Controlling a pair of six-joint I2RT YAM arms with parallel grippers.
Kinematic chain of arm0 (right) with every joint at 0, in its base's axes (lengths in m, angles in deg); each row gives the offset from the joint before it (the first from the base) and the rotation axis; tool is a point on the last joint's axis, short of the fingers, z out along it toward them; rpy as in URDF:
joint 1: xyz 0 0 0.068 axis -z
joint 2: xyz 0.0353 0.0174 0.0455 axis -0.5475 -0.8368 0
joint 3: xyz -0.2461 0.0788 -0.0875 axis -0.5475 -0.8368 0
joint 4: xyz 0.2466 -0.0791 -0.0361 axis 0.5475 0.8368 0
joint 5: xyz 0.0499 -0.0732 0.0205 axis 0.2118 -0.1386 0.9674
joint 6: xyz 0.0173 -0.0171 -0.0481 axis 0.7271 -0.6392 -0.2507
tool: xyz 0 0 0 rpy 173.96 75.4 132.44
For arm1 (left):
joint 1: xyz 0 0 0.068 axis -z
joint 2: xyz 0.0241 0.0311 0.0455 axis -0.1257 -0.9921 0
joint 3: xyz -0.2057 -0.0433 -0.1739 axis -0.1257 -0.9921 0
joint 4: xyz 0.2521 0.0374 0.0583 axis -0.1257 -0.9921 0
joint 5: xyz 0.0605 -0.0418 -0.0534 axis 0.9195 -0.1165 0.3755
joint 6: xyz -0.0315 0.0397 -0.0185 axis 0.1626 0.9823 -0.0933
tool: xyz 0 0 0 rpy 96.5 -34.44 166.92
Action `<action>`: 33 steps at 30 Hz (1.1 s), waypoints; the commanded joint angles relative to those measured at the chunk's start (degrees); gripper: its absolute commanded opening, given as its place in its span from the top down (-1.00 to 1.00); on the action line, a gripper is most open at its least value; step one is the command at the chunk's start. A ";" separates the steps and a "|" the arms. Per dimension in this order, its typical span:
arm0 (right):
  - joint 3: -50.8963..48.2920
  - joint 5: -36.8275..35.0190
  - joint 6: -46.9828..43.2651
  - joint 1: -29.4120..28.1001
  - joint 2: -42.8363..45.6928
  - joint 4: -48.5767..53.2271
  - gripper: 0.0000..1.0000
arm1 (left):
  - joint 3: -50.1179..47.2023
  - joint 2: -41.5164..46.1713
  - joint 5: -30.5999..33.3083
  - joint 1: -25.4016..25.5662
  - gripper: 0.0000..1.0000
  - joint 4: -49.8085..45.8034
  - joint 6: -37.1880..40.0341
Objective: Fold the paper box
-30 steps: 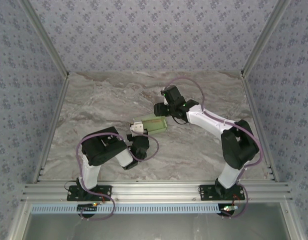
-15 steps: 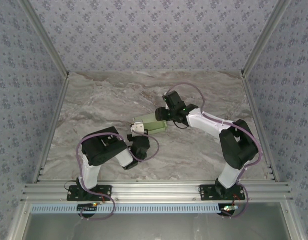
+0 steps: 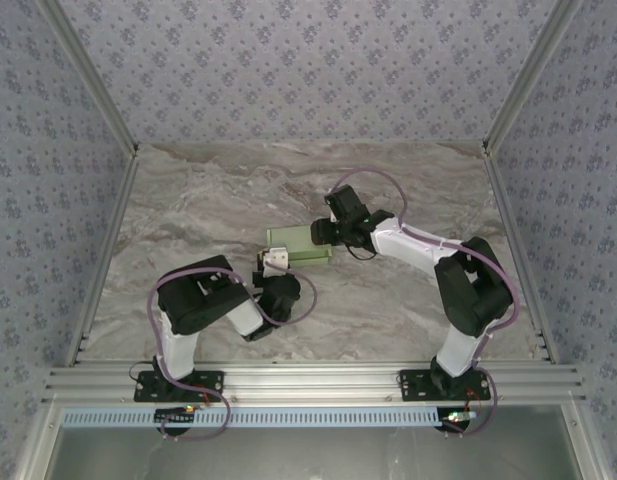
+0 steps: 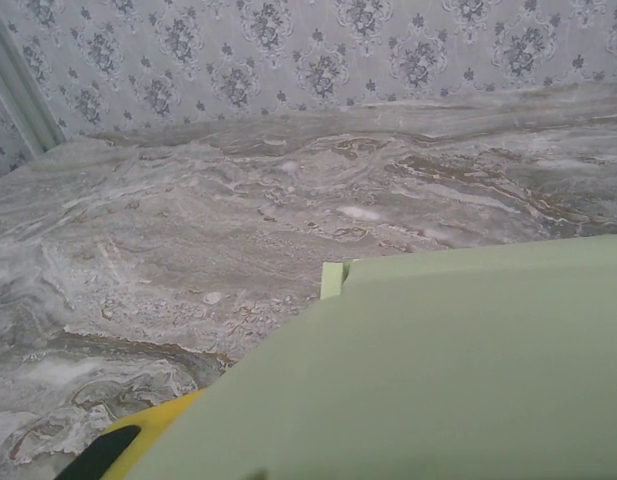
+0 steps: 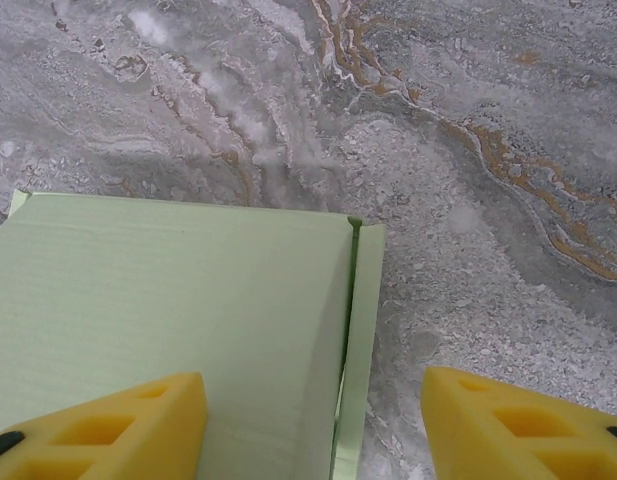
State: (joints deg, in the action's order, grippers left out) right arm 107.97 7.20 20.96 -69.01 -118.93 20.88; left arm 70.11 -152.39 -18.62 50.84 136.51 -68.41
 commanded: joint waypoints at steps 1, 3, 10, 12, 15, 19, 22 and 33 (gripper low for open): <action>0.23 -1.06 -0.15 -0.49 -1.54 2.25 -0.20 | -0.60 3.15 -0.07 0.56 0.48 -2.49 -1.92; 0.17 -1.16 -0.07 -0.57 -1.68 2.16 -0.20 | -0.89 4.36 -0.45 0.65 0.44 -4.40 -3.26; 0.76 -1.28 -0.15 -0.67 -2.47 2.20 -0.20 | -2.22 8.08 -0.87 1.76 0.32 -11.21 -7.53; 1.01 -1.32 -0.23 -0.71 -2.65 2.37 -0.20 | -2.76 10.14 -0.94 2.53 0.26 -14.93 -9.01; 1.13 -1.71 -0.49 -0.73 -2.79 2.52 -0.20 | -2.69 14.25 -2.11 3.18 0.17 -25.79 -14.15; 1.21 -2.06 -0.65 -0.72 -2.79 2.69 -0.20 | -2.97 20.12 -4.83 3.33 0.10 -40.05 -20.96; 1.21 -2.24 -0.87 -0.60 -2.99 2.95 -0.20 | -3.72 26.32 -8.60 3.37 0.08 -49.88 -23.79; 3.86 -2.81 -2.17 -0.56 -3.43 3.25 -0.21 | 4.12 52.40 -35.22 -5.11 -0.02 -79.34 -18.32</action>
State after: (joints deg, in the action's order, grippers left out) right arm 110.07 5.69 20.19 -69.47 -121.64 22.33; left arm 70.63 -102.95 -43.88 49.25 67.16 -88.72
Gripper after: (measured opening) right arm 0.605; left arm 0.511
